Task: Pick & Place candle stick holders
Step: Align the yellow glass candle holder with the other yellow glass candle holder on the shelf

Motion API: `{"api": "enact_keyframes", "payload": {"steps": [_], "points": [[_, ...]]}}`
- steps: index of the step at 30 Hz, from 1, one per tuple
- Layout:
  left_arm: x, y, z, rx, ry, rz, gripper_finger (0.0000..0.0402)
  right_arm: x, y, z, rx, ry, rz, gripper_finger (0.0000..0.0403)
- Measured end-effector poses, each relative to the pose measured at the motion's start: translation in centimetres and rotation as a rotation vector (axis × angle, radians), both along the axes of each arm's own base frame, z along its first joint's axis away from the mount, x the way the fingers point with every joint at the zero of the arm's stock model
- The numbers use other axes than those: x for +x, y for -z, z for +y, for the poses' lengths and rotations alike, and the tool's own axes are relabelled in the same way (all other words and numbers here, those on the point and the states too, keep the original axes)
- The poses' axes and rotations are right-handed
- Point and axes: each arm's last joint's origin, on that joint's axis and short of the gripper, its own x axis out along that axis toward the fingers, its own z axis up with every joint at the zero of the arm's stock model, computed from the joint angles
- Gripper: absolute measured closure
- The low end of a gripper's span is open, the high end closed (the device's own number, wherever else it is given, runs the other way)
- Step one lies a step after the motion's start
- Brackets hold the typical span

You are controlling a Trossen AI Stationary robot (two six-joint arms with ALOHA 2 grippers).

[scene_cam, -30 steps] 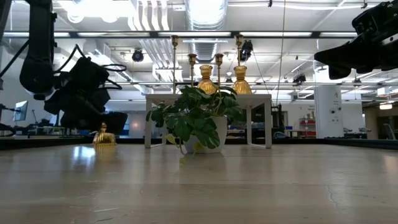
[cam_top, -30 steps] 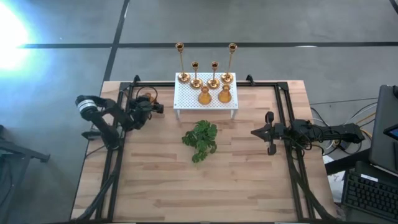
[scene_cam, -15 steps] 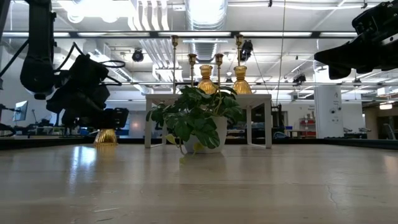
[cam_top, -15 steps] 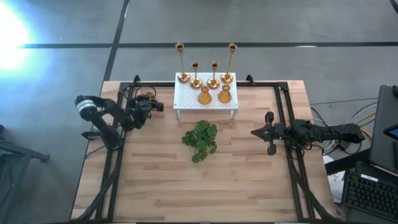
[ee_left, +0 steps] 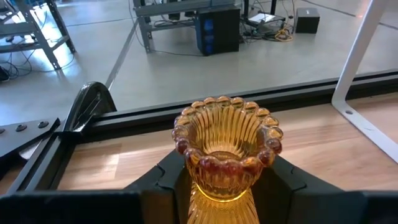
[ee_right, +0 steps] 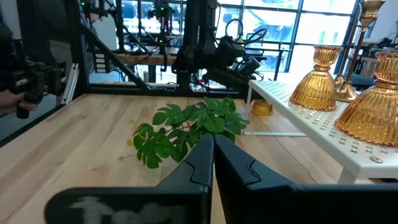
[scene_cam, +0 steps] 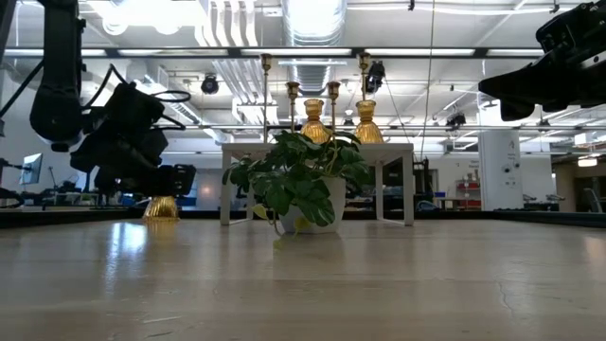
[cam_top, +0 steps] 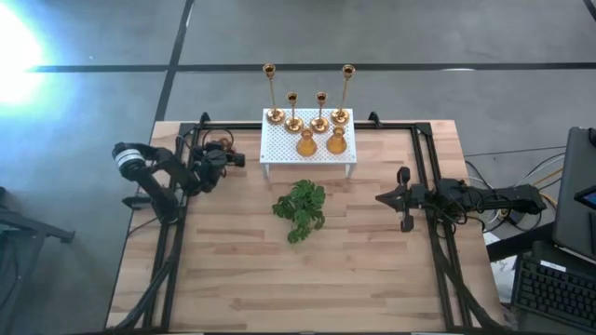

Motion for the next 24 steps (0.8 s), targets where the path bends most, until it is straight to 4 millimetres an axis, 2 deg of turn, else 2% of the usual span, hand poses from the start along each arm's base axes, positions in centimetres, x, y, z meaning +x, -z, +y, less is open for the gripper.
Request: {"api": "enact_keyframes", "payload": {"steps": [9, 15, 20, 24], "points": [[0.0, 0.0, -0.2, -0.013, 0.070, -0.012, 0.0273, 0.0, 0.0, 0.0, 0.000, 0.000, 0.000, 0.0394], [-1.2, -0.3, -1.3, -0.025, 0.147, -0.040, 0.0273, 0.0, 0.0, 0.0, 0.000, 0.000, 0.000, 0.0394], [-2.2, -1.1, -2.3, -0.010, 0.250, -0.107, 0.0273, 0.0, 0.0, 0.0, 0.000, 0.000, -0.001, 0.0394], [-2.1, -1.8, -2.6, -0.003, 0.366, -0.118, 0.0273, 0.0, 0.0, 0.0, 0.000, 0.002, 0.000, 0.0394]]}}
